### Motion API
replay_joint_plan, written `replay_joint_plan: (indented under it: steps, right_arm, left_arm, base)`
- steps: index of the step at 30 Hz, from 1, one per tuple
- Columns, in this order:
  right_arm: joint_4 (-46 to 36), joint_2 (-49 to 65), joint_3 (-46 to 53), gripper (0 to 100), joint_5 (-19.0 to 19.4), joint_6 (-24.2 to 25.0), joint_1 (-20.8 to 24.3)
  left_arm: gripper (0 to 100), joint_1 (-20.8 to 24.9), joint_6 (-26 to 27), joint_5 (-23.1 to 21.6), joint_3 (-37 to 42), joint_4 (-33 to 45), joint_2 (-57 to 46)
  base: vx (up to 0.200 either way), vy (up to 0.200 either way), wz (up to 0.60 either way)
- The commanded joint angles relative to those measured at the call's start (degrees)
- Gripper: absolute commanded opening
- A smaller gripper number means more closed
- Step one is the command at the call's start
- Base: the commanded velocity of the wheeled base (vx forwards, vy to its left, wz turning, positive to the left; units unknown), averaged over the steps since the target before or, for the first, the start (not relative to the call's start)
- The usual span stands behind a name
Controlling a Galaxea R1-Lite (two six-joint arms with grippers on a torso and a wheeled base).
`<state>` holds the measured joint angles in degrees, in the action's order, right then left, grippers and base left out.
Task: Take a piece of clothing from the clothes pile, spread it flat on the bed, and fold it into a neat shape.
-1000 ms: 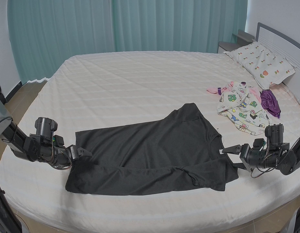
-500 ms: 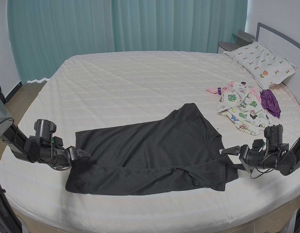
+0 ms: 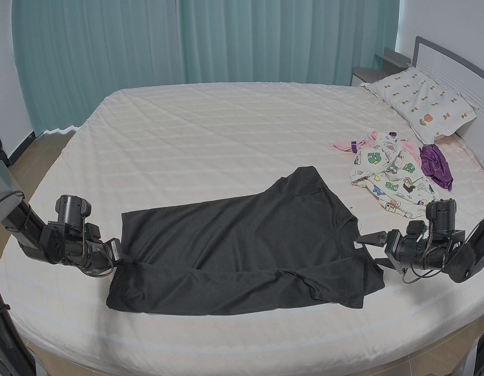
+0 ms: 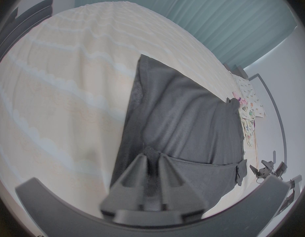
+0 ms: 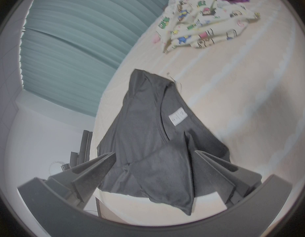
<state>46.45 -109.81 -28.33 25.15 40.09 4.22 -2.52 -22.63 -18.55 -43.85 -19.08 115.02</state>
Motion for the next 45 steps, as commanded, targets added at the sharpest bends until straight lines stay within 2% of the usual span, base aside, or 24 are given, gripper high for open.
replay_joint_plan:
  steps: [1, 5, 12, 15, 21, 29, 30, 45]
  right_arm:
    - [1.81, -1.81, -1.11, 100, 0.08, -0.81, -0.26]
    - [1.45, -3.39, -3.92, 100, 0.16, -3.88, 0.0]
    - [0.22, -9.28, -6.65, 100, 0.43, -16.36, -0.44]
    - [0.31, -11.56, -7.62, 100, 0.6, -19.35, -0.61]
    - [0.31, -14.11, -10.96, 100, 0.87, -19.7, -0.61]
    - [0.66, -14.11, -10.34, 100, 1.75, -19.7, -0.61]
    - [0.66, -14.11, -10.25, 0, 1.75, -19.79, -0.61]
    - [0.93, -11.65, -10.43, 0, 1.92, -18.91, -2.02]
  left_arm:
    - [0, -0.99, -0.4, 0.71, -0.01, 0.09, -0.94]
    - [0, -0.99, -0.93, 0.8, 0.08, 0.09, -1.02]
    - [0, -0.9, -1.19, 0.8, 0.78, -0.08, -1.29]
    - [0, -0.9, -1.19, 0.8, 0.78, -0.08, -1.2]
    - [0, -0.9, -1.19, 0.8, 0.78, 0.09, -1.2]
    - [0, -0.9, -1.28, 0.8, 0.78, 0.09, -1.11]
    - [0, -0.9, -1.28, 0.8, 0.78, 0.09, -1.02]
    - [0, -0.9, -1.28, 0.8, 0.78, 0.09, -0.76]
  base:
    - [0.0, 0.0, 0.0]
    - [0.0, 0.0, 0.0]
    - [0.0, 0.0, 0.0]
    - [0.0, 0.0, 0.0]
    - [0.0, 0.0, 0.0]
    - [0.0, 0.0, 0.0]
    - [0.0, 0.0, 0.0]
    - [0.0, 0.0, 0.0]
